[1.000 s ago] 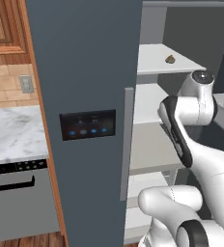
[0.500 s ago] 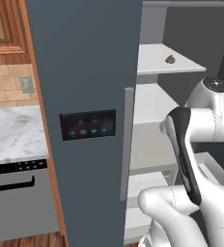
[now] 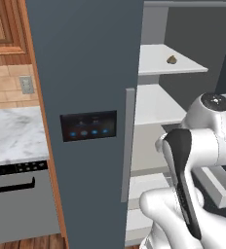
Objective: Grab the garlic and onion from the fridge, place them in the blender, close the lid, and turn on the blender to create a marinade.
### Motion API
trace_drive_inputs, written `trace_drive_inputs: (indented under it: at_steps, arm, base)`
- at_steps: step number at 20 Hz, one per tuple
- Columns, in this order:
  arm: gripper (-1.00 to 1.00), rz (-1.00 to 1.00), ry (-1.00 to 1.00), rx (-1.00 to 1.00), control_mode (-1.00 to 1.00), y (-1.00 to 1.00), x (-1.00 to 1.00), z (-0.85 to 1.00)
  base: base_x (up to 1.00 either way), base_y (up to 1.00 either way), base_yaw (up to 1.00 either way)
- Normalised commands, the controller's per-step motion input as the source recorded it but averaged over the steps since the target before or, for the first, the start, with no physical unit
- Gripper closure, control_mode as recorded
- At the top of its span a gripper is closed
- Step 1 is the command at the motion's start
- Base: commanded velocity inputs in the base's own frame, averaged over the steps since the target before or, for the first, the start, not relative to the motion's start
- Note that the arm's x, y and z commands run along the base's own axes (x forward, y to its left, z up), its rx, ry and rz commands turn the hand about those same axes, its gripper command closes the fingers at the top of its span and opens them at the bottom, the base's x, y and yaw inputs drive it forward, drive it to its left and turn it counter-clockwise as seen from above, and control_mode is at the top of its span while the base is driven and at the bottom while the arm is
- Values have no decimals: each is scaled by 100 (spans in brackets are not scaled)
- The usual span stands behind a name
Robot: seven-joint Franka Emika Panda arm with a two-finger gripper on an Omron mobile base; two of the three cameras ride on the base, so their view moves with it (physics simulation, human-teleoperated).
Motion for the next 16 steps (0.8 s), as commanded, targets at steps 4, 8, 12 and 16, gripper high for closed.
trace_drive_inputs:
  at_steps: [4,8,12,16]
  arm:
    - [100,1,4,-1,-100,8,0,-5]
    - [100,0,0,0,-100,0,-3,-10]
    - [100,0,0,0,-100,0,-29,-9]
    - [100,0,-5,0,100,11,-47,0]
  base:
    - [0,0,0]
    - [0,0,0]
    - [0,0,0]
    - [-21,8,0]
